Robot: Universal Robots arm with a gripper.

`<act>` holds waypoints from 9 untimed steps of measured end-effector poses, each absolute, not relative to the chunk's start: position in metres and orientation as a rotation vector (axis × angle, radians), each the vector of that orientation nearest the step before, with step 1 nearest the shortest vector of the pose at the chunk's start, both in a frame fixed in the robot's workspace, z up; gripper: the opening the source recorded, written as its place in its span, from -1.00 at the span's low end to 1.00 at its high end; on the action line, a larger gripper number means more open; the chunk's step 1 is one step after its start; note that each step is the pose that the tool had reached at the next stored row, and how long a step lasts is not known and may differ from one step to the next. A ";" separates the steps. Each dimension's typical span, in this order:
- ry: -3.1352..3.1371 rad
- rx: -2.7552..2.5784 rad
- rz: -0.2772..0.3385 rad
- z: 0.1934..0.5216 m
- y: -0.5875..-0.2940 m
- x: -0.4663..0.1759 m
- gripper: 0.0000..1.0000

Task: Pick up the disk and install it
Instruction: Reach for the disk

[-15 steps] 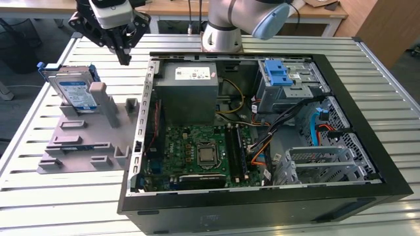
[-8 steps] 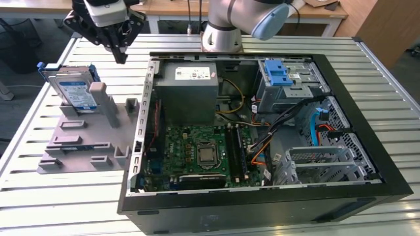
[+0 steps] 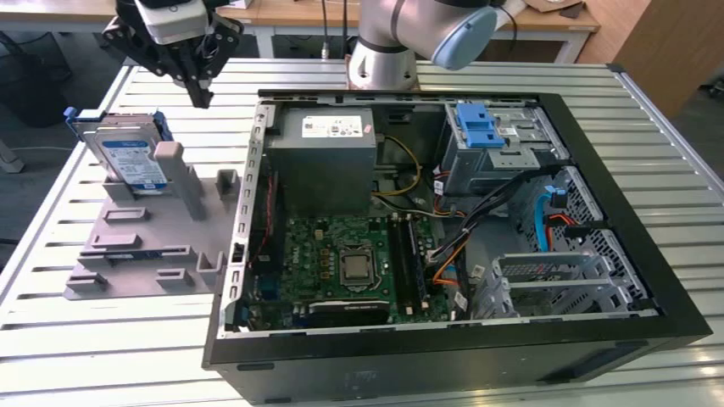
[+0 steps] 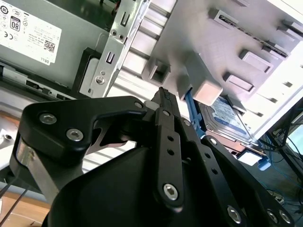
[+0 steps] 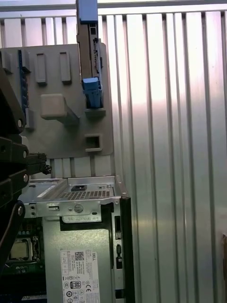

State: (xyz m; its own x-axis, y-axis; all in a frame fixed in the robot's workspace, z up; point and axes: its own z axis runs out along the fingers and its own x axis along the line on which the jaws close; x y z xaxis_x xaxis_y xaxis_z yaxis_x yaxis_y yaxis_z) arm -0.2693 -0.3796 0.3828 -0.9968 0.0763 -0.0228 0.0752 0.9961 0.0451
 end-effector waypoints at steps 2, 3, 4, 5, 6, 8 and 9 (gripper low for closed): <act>3.114 0.118 0.069 0.383 -0.379 -0.271 -0.79; 3.114 0.118 0.069 0.383 -0.379 -0.272 -0.79; 3.114 0.118 0.069 0.383 -0.378 -0.273 -0.79; 3.114 0.118 0.069 0.382 -0.378 -0.273 -0.79; 3.114 0.118 0.069 0.382 -0.378 -0.274 -0.79; 3.114 0.118 0.069 0.382 -0.377 -0.276 -0.79; 3.114 0.118 0.069 0.382 -0.377 -0.277 -0.79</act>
State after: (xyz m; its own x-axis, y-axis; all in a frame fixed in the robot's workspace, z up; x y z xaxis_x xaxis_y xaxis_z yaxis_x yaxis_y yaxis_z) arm -0.2766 -0.3771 0.3822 -0.9968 0.0762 -0.0227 0.0751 0.9962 0.0451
